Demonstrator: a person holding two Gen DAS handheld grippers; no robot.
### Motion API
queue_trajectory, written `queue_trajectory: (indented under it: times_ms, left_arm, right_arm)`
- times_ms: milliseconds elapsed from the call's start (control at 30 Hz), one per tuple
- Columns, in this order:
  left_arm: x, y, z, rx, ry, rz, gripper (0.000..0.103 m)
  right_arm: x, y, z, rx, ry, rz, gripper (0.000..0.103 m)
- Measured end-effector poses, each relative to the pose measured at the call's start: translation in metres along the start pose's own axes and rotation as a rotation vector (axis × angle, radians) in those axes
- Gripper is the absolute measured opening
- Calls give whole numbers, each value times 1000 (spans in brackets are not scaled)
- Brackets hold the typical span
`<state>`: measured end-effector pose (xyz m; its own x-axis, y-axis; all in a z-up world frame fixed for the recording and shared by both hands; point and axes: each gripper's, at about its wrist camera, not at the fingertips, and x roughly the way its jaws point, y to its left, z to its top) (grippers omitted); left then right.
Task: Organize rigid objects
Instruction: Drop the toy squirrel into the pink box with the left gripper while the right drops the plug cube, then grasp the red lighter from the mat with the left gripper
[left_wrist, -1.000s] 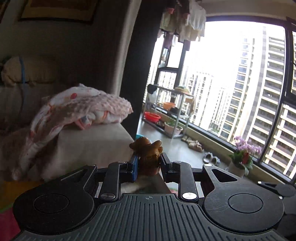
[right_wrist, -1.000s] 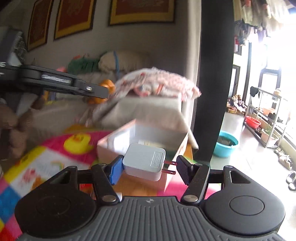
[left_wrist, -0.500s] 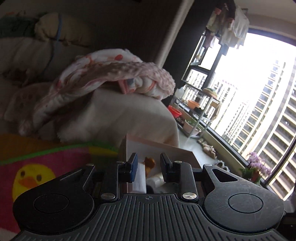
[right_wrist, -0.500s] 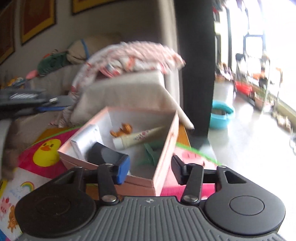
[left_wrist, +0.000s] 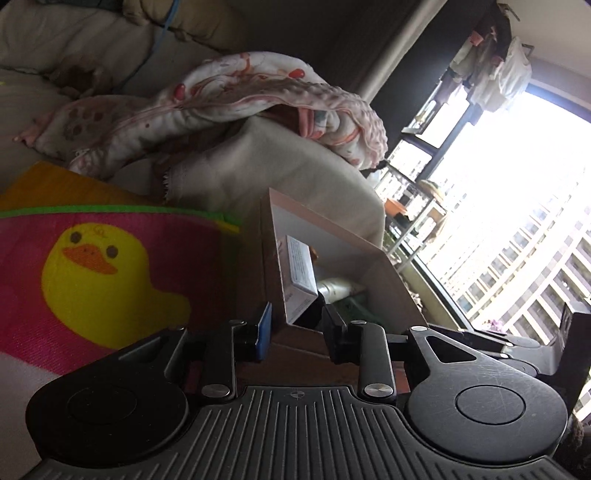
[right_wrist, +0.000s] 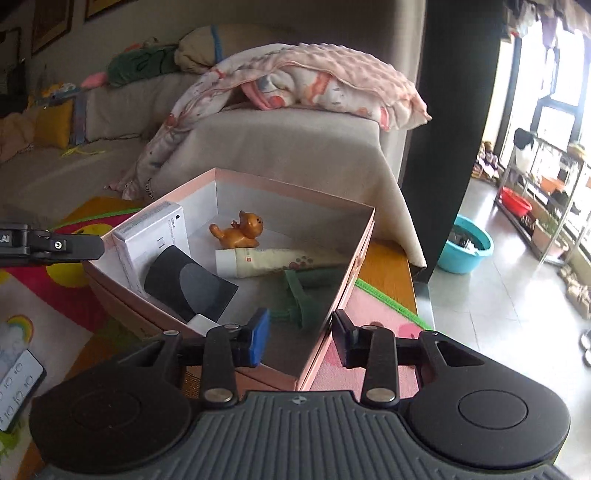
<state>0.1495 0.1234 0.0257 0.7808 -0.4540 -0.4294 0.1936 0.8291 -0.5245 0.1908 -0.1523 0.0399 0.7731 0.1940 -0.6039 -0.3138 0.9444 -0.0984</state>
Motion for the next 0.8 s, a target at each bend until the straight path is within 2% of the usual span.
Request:
queue_trajectory:
  times_ms: [133, 233, 300, 333, 367, 433, 467, 600, 700, 800]
  left_arm:
    - [-9, -7, -6, 25, 7, -7, 37]
    - [-18, -9, -9, 39, 14, -9, 36]
    - [-34, -11, -14, 61, -8, 33, 36]
    - [-42, -13, -16, 85, -16, 67, 36]
    - [-52, -15, -19, 114, -18, 108, 36]
    - [-70, -16, -29, 155, -3, 175, 36]
    - [-78, -15, -35, 166, 13, 191, 36]
    - [-97, -21, -61, 229, 89, 228, 36]
    - [-103, -33, -80, 320, 127, 263, 36]
    - [-100, -38, -91, 336, 153, 286, 36]
  right_arm:
    - [5, -6, 4, 7, -17, 22, 37]
    - [4, -8, 2, 9, -28, 34, 37]
    - [-2, -10, 1, 31, -28, 15, 39]
    - [-10, -10, -1, 45, -35, 0, 48]
    - [-22, -11, -5, 57, -53, -13, 64]
    - [-50, -11, -15, 81, -109, -15, 81]
    - [-64, -10, -22, 91, -128, -9, 83]
    - [-101, 3, -56, 92, -117, 34, 84]
    - [-110, 17, -80, 77, -74, 58, 84]
    - [-116, 33, -99, 47, -60, 53, 84]
